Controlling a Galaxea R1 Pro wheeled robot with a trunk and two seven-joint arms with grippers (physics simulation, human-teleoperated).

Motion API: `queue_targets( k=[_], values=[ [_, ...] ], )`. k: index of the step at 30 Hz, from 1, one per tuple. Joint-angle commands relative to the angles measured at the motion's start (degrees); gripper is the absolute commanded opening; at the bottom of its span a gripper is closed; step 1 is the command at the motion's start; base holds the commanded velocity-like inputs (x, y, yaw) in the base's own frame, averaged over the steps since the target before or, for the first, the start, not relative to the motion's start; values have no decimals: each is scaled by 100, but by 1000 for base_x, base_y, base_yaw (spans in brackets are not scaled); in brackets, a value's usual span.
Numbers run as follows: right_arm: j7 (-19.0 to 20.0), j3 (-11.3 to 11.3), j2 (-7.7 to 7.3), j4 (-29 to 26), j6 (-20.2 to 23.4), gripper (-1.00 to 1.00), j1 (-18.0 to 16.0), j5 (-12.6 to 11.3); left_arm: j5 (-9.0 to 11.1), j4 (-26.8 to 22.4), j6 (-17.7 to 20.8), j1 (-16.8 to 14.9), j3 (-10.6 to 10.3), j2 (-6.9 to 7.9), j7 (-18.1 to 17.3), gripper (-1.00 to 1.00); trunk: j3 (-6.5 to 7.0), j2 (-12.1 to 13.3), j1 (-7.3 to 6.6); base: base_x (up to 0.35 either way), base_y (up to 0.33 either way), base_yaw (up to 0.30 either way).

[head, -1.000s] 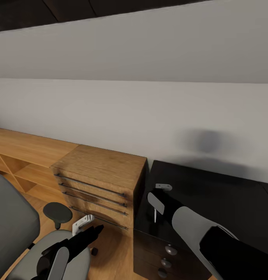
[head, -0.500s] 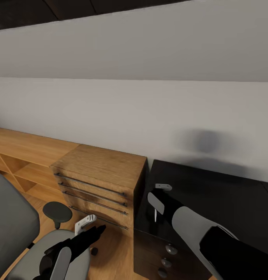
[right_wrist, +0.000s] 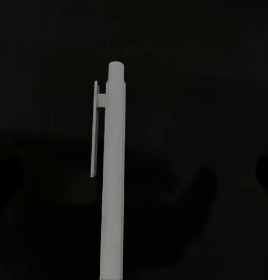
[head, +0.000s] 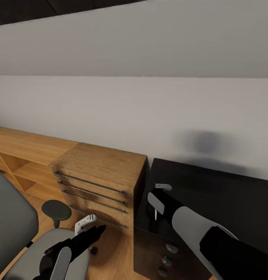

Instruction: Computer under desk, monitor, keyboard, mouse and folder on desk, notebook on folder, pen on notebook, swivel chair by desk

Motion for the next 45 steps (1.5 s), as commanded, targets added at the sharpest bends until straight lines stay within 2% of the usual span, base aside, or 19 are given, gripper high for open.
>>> queue_targets(
  k=[1, 18, 22, 42, 43, 45],
  values=[
    [-29, 29, 0, -2, 35, 100, -7, -11, 62, -8, 28, -4, 9, -4, 43, 100, -25, -45, 23, 0, 0, 0],
    [-29, 29, 0, -1, 35, 100, -7, -11, 62, -8, 30, -4, 8, -4, 43, 100, -43, -85, 45, 0, 0, 0],
    [-29, 29, 0, -4, 35, 100, -7, -11, 62, -8, 30, -4, 8, -4, 43, 100, -114, -246, 132, 0, 0, 0],
    [-48, 29, 0, -3, 35, 100, -7, -11, 62, -8, 30, -4, 0, -5, 31, 100, -114, -246, 132, 0, 0, 0],
    [-56, 29, 0, -2, 35, -100, -7, -11, 62, -8, 30, -4, 0, -7, 29, 100, -114, -246, 132, 0, 0, 0],
    [-66, 29, 0, -1, 35, -100, -7, -11, 62, -8, 30, -4, 0, -8, 27, 100, -114, -246, 132, 0, 0, 0]
  ],
)
